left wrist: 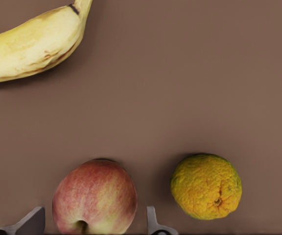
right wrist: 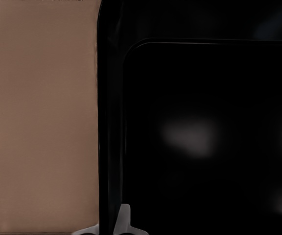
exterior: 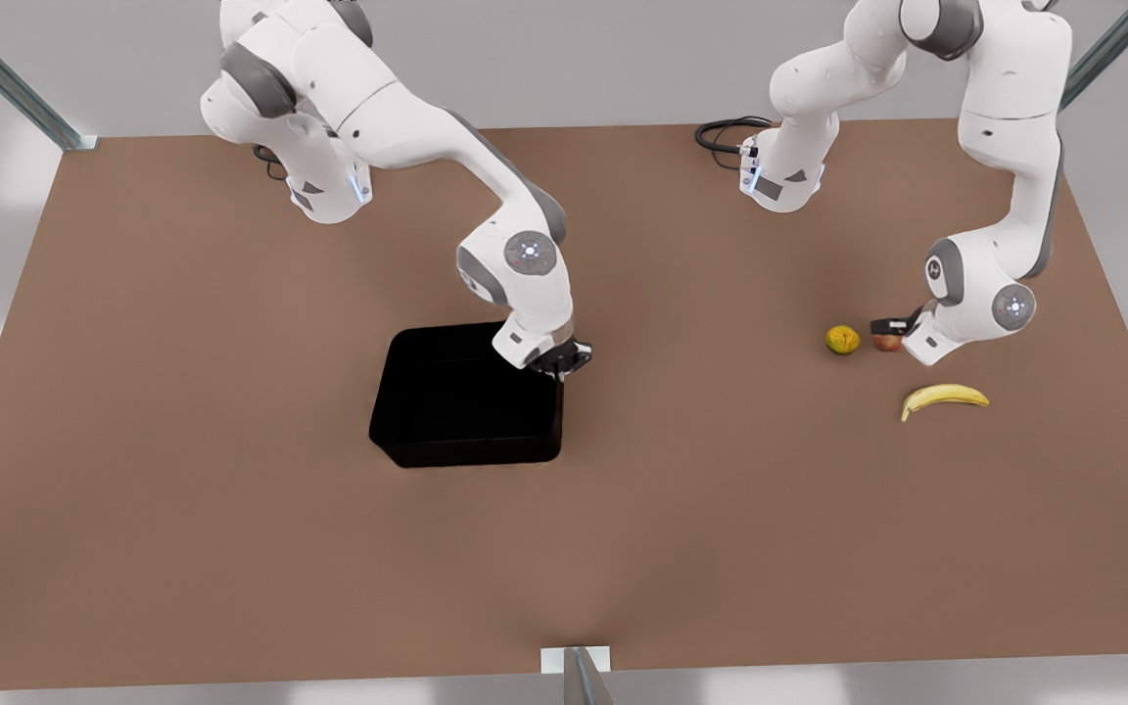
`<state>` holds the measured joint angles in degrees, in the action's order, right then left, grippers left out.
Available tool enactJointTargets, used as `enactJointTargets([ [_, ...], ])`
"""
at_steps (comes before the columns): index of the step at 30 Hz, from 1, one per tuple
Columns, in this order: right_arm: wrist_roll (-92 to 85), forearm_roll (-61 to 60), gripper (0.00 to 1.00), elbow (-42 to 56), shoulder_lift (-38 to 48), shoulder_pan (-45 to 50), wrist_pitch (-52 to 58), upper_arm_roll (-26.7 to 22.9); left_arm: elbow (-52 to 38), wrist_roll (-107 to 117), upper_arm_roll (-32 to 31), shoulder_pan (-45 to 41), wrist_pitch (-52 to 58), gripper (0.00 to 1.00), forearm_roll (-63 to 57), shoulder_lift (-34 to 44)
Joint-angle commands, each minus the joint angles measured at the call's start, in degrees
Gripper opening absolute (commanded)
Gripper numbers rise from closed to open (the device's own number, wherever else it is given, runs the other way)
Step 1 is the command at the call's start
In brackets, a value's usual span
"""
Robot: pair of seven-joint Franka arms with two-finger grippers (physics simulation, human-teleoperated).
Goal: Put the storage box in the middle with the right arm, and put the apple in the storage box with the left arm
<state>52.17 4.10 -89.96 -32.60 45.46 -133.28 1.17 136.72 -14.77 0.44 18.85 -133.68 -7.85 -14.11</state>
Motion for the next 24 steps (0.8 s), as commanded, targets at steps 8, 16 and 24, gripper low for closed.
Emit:
enactJointTargets([
  [8,8.0,-0.2,0.21,13.2,-8.4,8.5,0.0,-2.6,1.6,-0.1,0.0,1.4,-2.2,0.99,-0.5,-0.1],
  [16,18.1,-0.2,0.21,24.1,-18.0,16.9,-5.1,-5.7,1.6,-0.1,0.0,1.4,-3.4,0.99,-0.6,-0.9],
  [24,2.5,-0.4,1.00,17.4,1.5,7.6,14.6,-1.8,1.6,-0.1,0.0,1.5,-3.8,0.98,-0.6,-1.4],
])
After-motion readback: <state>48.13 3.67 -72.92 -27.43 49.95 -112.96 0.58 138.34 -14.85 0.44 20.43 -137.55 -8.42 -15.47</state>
